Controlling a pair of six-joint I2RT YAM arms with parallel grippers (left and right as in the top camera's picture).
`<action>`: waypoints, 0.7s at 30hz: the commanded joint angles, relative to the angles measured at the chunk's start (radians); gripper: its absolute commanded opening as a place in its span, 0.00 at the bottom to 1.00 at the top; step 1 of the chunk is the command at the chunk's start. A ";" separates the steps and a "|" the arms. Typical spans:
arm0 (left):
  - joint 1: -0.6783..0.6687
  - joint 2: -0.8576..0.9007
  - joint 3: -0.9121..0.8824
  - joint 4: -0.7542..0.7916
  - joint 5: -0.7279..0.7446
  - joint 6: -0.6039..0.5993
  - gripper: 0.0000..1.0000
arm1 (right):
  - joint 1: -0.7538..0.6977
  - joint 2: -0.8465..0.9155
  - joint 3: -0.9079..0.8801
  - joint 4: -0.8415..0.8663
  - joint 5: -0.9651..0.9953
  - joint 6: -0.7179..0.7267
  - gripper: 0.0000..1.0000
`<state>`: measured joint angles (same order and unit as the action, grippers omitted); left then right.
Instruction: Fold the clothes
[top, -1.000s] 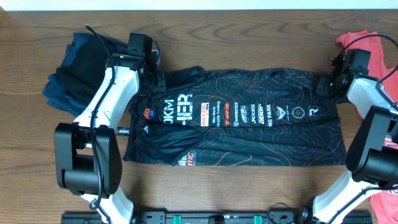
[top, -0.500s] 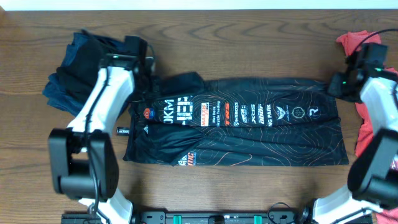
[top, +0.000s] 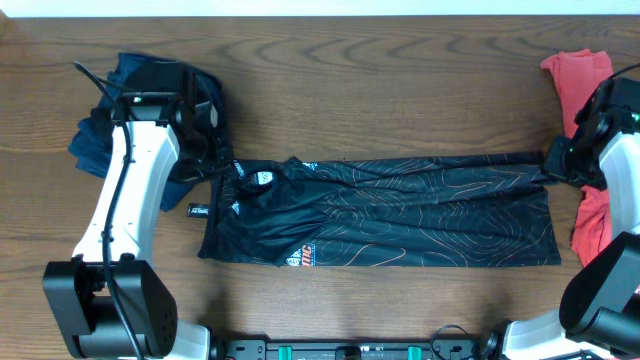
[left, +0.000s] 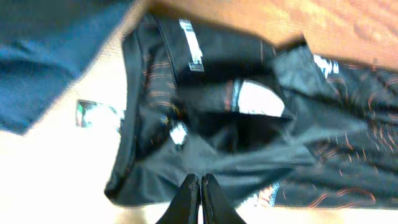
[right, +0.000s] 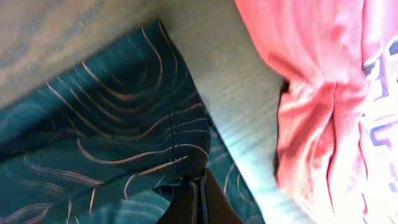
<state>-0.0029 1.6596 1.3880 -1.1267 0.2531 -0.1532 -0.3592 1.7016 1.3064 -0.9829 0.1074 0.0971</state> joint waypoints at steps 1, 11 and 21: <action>0.002 0.001 0.007 -0.035 0.046 0.003 0.06 | -0.011 0.000 0.006 -0.035 0.020 -0.001 0.01; -0.023 0.001 -0.014 0.023 0.099 0.003 0.13 | -0.004 0.000 0.006 -0.050 0.016 -0.001 0.01; -0.164 0.034 -0.145 0.253 0.077 0.007 0.49 | -0.004 0.000 0.006 -0.050 0.015 -0.001 0.01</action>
<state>-0.1417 1.6676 1.2716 -0.8982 0.3405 -0.1558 -0.3592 1.7016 1.3064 -1.0313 0.1093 0.0971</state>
